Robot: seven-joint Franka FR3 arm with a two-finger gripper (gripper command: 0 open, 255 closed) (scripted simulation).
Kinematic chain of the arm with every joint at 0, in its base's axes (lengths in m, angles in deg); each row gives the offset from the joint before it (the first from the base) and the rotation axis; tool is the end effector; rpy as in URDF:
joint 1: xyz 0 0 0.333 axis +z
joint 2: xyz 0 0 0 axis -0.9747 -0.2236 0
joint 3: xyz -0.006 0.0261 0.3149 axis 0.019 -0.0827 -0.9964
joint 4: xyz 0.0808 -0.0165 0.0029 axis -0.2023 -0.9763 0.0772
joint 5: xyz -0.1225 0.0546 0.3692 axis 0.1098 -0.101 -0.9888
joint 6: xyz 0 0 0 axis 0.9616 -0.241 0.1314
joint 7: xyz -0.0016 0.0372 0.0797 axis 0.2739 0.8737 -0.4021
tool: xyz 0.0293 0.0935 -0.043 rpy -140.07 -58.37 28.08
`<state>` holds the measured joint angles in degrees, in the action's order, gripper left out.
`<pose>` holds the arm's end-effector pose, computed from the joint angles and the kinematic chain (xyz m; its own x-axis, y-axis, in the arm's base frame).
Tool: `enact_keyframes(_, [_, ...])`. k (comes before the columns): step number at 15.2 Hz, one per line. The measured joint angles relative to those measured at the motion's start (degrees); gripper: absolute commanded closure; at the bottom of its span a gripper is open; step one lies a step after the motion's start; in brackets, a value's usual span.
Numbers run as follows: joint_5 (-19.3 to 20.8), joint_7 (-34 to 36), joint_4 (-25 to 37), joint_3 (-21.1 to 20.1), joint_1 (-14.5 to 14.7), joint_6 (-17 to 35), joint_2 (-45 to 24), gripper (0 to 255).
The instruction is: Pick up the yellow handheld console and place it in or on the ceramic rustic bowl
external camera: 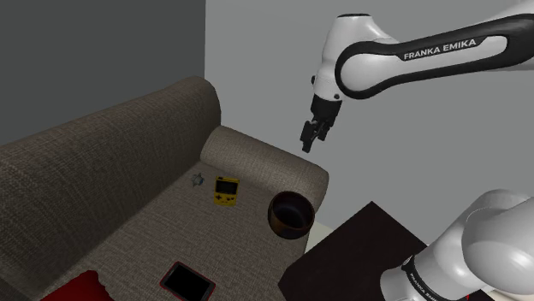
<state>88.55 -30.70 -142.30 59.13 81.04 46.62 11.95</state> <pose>0.4358 0.0786 0.4251 0.9782 0.1980 -0.0619 0.2014 -0.9781 0.0530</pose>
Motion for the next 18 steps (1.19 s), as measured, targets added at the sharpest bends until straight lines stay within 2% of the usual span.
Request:
enact_keyframes(10, [2.43,2.8,9.73,-3.45,2.52,11.57,-20.49,0])
enact_keyframes(18, [6.33,4.97,23.42,-4.49,5.68,15.16,-37.39,0])
